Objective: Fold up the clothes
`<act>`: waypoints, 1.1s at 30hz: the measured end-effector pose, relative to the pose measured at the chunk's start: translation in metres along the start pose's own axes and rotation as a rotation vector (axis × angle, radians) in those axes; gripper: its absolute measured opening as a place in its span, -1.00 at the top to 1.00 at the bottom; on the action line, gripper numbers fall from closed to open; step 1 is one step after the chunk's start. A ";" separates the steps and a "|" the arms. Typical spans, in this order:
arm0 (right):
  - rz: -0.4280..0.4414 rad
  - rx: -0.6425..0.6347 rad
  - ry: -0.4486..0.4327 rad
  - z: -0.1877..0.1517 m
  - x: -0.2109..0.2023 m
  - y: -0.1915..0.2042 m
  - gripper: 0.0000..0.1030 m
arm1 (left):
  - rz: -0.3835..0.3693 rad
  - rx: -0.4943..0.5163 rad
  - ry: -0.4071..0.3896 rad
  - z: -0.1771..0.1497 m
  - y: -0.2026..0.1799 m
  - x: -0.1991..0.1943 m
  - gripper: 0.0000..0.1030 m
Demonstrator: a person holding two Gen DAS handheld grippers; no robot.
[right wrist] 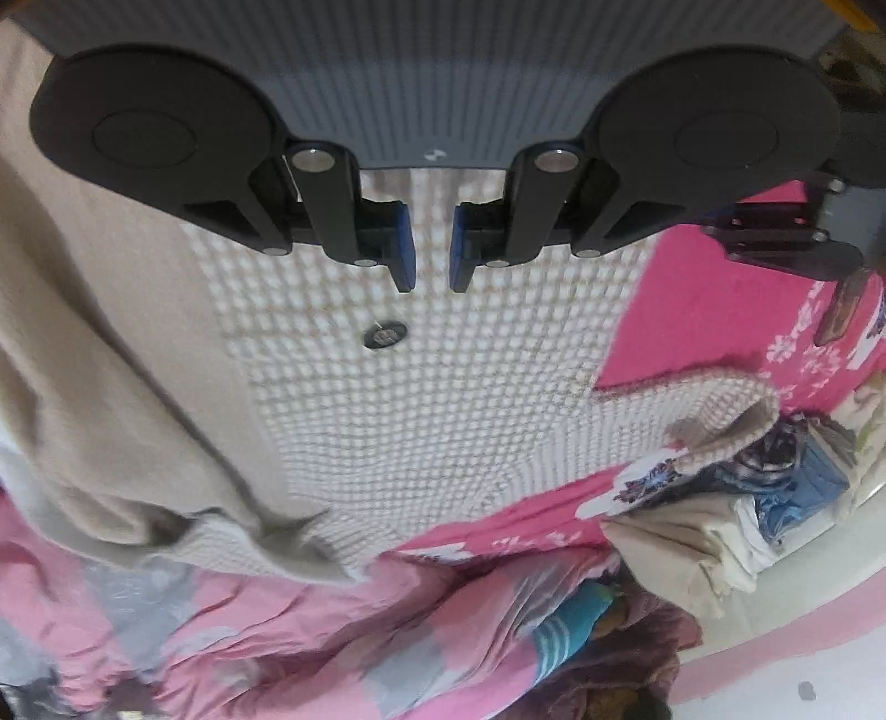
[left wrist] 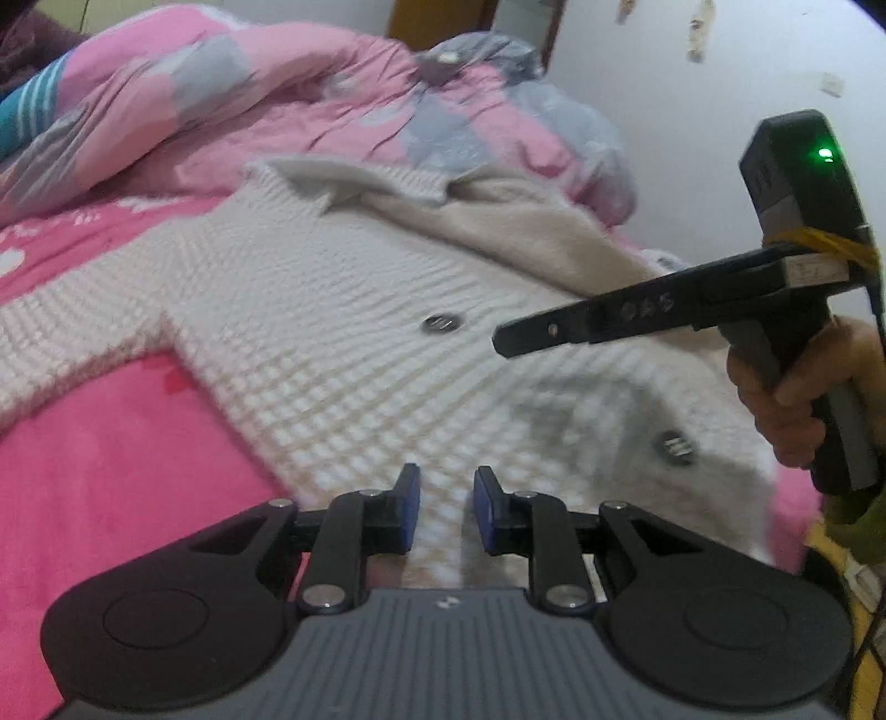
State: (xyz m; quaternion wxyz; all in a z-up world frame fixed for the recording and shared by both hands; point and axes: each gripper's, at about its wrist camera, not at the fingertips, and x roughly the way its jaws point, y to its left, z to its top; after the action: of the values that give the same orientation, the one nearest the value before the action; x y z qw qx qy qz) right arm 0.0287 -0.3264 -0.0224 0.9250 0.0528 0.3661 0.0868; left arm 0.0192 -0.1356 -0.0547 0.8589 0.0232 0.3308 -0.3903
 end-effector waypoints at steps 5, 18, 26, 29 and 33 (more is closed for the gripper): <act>-0.099 0.015 0.091 -0.001 0.036 -0.023 0.83 | -0.026 -0.014 -0.031 0.002 0.013 -0.004 0.64; -0.219 0.027 0.079 0.042 0.049 -0.035 0.86 | 0.110 -0.086 -0.081 0.034 0.052 0.021 0.48; -0.213 0.134 0.099 0.060 0.067 -0.054 0.85 | 0.110 -0.106 -0.065 0.029 0.061 0.035 0.54; -0.171 0.075 0.023 0.082 0.059 -0.039 0.85 | 0.103 -0.114 -0.067 0.028 0.062 0.035 0.54; -0.157 0.075 0.102 0.085 0.110 -0.042 0.90 | 0.084 -0.136 -0.075 0.027 0.066 0.034 0.54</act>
State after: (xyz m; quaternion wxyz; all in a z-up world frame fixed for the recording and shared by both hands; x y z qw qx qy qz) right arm 0.1710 -0.3482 -0.0405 0.9066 0.0542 0.4186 0.0028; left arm 0.0955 -0.1200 -0.0681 0.8859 -0.0359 0.3228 -0.3311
